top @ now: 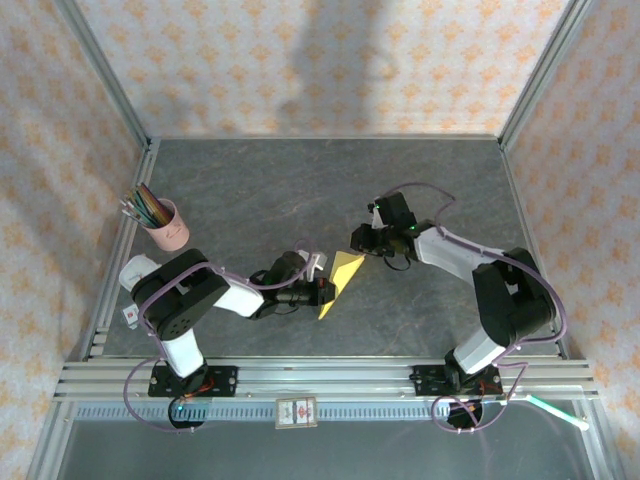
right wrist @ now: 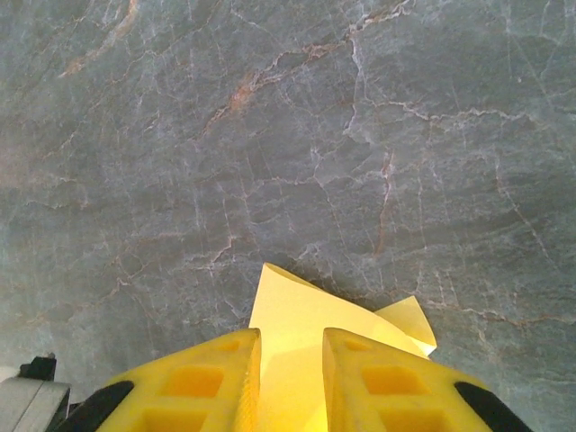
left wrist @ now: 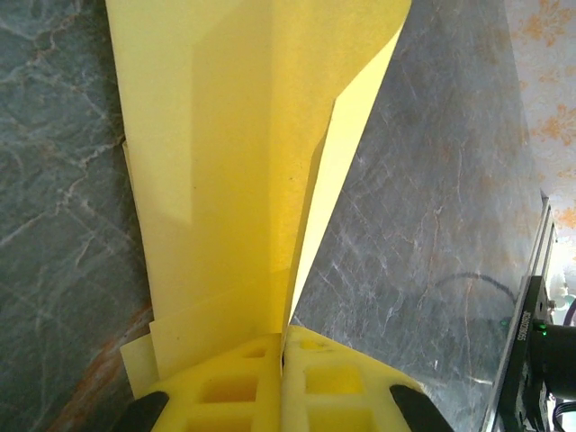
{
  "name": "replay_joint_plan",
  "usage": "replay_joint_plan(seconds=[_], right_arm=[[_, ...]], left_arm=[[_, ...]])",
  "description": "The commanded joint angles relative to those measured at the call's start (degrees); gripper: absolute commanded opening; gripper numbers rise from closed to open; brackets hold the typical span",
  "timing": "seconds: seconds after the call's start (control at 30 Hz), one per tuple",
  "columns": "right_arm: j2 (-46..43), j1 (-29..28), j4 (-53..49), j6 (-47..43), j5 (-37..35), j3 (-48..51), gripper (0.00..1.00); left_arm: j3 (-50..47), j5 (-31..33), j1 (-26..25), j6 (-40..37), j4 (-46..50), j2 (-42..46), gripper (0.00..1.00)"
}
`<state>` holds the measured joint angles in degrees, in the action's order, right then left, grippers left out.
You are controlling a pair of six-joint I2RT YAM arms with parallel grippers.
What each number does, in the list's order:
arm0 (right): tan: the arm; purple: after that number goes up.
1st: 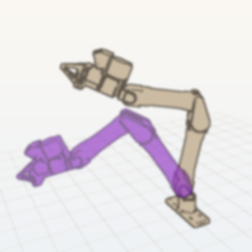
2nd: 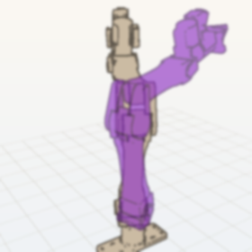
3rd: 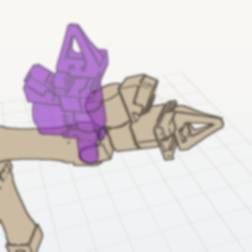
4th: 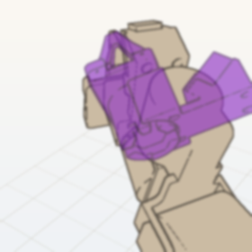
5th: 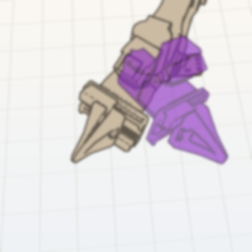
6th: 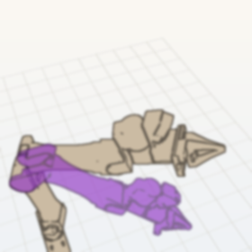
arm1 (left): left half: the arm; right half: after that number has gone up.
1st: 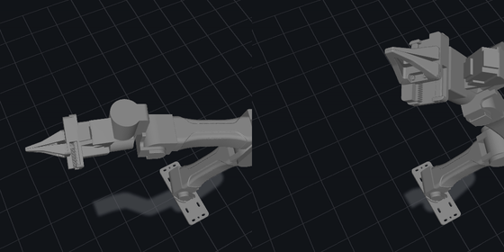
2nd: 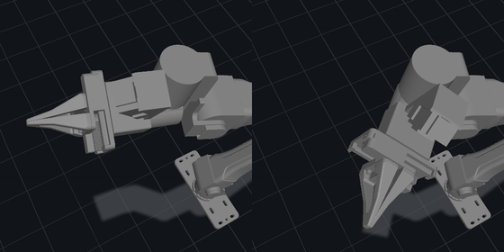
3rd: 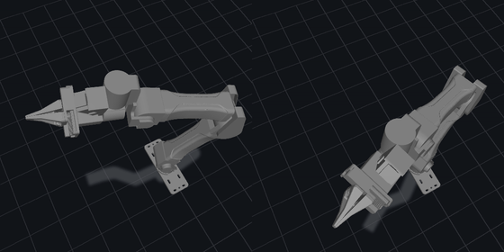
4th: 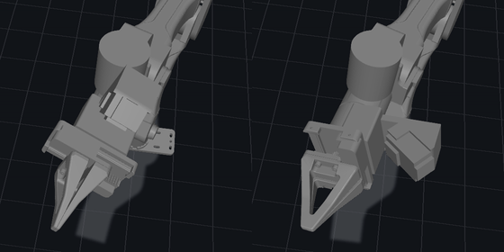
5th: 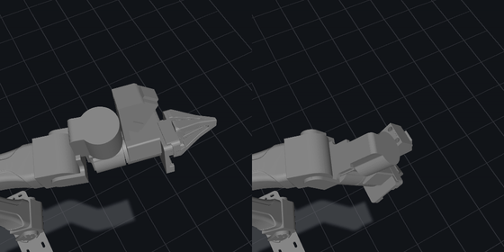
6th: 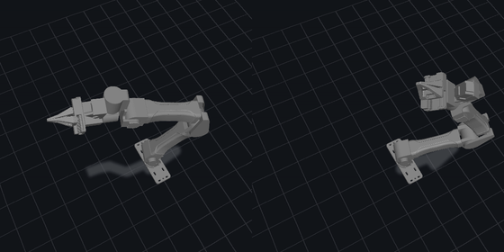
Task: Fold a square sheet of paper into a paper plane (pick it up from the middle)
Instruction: Fold the wing for the fifth time at the center of the table.
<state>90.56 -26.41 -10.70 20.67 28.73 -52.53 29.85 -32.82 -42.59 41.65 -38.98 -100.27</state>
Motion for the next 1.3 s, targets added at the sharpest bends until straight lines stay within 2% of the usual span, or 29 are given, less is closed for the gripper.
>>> replay_joint_plan(seconds=[0.0,0.2,0.4,0.6,1.27], right_arm=[[-3.6,0.2,1.2,-1.5,1.3,1.9,0.24],[-7.2,-1.0,3.7,-2.7,3.3,5.7,0.23],[-8.4,-5.4,8.8,-1.4,4.0,10.8,0.12],[-7.2,-8.4,15.0,0.9,5.4,14.3,0.07],[0.6,-9.5,15.9,-0.7,1.5,12.1,0.04]], left_arm=[[-1.2,-0.6,0.6,1.1,-1.3,-1.1,0.00],[-2.1,0.8,0.6,2.5,-0.7,-1.2,0.00],[-3.2,1.4,0.7,4.1,-2.2,-2.4,0.00],[-3.8,1.7,0.6,4.5,-2.8,-2.7,0.00],[-3.6,1.9,0.6,5.8,-1.4,-3.4,0.00]])
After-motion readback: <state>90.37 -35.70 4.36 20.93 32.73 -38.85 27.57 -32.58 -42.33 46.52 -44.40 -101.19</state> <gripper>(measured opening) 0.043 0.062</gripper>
